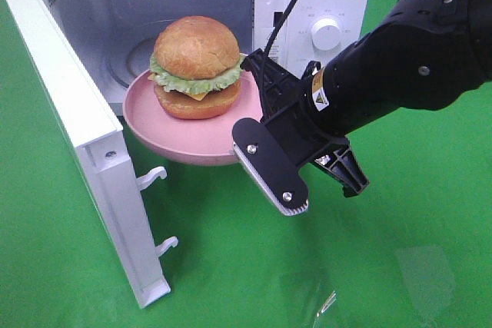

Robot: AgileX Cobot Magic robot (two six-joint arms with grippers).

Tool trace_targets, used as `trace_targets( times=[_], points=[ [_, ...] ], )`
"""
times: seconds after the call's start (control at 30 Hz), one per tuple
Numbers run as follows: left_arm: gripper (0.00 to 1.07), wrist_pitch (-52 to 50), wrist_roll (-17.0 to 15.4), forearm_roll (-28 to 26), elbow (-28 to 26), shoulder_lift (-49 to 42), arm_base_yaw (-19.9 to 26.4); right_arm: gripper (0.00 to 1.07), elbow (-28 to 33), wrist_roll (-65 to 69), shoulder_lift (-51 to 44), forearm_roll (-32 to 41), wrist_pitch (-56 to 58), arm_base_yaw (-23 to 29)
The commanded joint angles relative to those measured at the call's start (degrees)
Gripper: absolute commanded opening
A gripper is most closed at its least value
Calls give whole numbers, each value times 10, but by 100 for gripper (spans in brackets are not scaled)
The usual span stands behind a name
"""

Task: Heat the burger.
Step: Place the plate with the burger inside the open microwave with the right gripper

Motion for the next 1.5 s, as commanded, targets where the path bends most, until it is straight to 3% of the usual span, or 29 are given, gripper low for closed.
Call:
trace_targets(
  times=[0.03, 1.5],
  points=[
    [100, 0, -2, -3, 2, -13, 0, 0, -32, 7, 9, -3, -38, 1],
    [100, 0, -2, -1, 2, -13, 0, 0, -251, 49, 194, -4, 5, -1]
  ],
)
